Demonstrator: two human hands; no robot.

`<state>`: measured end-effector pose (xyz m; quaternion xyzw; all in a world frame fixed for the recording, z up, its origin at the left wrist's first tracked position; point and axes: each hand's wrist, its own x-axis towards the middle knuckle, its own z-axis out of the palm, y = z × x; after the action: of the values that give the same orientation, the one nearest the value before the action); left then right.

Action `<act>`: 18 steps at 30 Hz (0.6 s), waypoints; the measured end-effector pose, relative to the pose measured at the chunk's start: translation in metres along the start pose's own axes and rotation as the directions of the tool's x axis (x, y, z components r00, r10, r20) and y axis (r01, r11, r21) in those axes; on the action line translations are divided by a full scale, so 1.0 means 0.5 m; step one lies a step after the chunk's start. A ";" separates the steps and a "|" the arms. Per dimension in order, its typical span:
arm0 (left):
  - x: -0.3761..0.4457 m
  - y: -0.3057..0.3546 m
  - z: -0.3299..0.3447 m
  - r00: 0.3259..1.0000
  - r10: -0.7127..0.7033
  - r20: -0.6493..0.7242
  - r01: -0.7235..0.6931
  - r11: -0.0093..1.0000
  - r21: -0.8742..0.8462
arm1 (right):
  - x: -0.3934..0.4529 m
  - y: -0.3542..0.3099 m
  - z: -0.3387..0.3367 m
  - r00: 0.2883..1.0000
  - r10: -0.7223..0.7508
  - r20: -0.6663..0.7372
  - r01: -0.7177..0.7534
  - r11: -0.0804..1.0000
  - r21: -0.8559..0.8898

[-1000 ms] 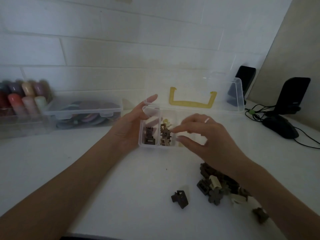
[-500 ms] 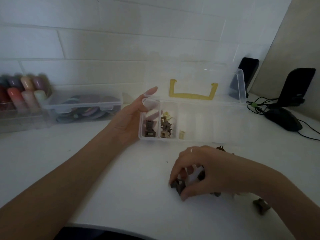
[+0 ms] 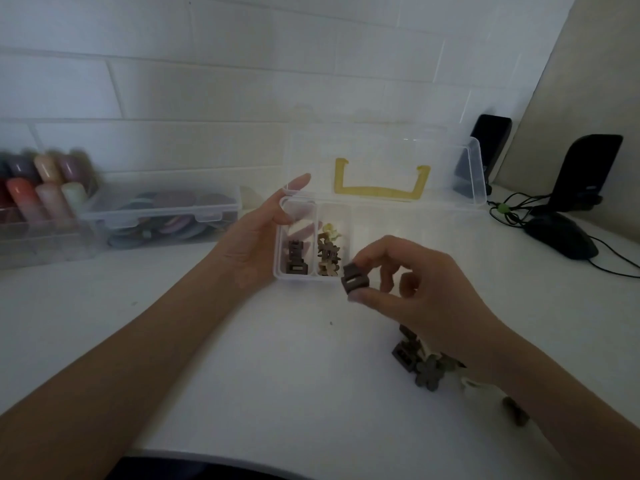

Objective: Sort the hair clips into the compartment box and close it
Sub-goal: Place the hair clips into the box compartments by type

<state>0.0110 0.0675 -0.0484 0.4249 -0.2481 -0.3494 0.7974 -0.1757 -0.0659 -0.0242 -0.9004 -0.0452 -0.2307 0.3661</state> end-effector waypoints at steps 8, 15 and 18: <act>0.003 -0.007 0.002 1.000 -0.005 0.014 0.005 1.000 -0.021 | -0.002 0.019 0.006 0.978 -0.034 -0.206 -0.022 0.965 -0.261; 0.001 -0.009 0.010 0.998 0.026 0.066 -0.026 1.000 0.000 | 0.000 0.029 0.022 0.982 -0.085 -0.172 0.017 0.933 -0.361; 0.000 -0.007 0.014 0.997 0.032 0.064 -0.033 0.999 0.009 | 0.001 0.037 0.024 0.978 -0.124 -0.169 0.048 0.918 -0.395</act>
<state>0.0048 0.0625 -0.0478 0.4133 -0.2820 -0.3484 0.7926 -0.1661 -0.0716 -0.0433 -0.9258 -0.0030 -0.3363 0.1726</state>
